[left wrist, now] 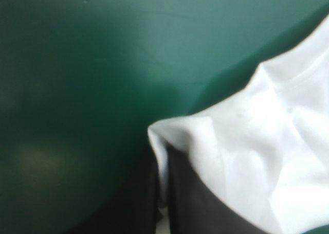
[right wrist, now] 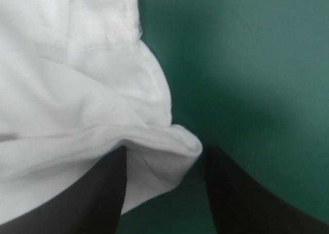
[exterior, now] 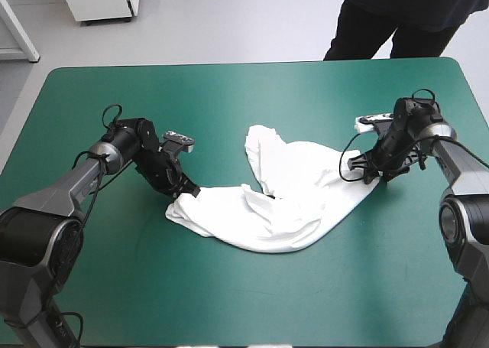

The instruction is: Fold the cloth

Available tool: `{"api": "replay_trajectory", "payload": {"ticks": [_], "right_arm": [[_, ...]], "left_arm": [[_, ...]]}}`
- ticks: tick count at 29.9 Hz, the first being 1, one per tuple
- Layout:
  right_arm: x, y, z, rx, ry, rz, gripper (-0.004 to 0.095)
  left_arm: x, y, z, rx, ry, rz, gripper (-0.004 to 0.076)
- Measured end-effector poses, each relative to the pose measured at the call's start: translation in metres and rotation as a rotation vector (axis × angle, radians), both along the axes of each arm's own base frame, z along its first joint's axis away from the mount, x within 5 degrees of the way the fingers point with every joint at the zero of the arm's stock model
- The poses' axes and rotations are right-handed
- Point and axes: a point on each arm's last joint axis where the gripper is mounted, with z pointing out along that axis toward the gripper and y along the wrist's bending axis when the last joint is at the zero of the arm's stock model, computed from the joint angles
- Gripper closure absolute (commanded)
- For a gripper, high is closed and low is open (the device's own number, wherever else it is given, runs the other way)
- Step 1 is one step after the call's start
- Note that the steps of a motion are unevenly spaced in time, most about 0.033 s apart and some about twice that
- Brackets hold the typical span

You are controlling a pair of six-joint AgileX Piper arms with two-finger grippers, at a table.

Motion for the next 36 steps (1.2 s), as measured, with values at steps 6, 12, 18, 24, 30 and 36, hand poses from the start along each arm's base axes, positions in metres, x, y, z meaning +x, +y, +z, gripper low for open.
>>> {"api": "replay_trajectory", "payload": {"ticks": [6,12,18,24,30,36], "right_arm": [[0.003,0.000,-0.006,-0.001,0.012,0.007,0.0464],[0.004,-0.002,-0.008,0.007,0.024,0.042,0.0827],[0.005,0.006,-0.008,0.093,0.029,0.049,0.0923],[-0.001,0.010,0.005,0.133,0.031,0.048,0.0923],[-0.021,0.011,0.085,0.153,-0.135,0.041,0.0923],[-0.068,0.013,0.173,0.190,-0.367,0.048,0.0923]], "left_arm": [[0.000,-0.001,0.000,0.000,0.001,-0.003,0.0745],[0.000,-0.001,0.000,0.000,0.001,-0.004,0.0746],[0.000,-0.001,0.000,-0.002,0.000,-0.004,0.0745],[-0.016,0.000,0.022,-0.010,-0.008,-0.019,0.0746],[-0.063,0.011,0.112,-0.072,-0.232,-0.002,0.0746],[-0.133,0.028,0.188,-0.138,-0.483,0.002,0.0746]]}}
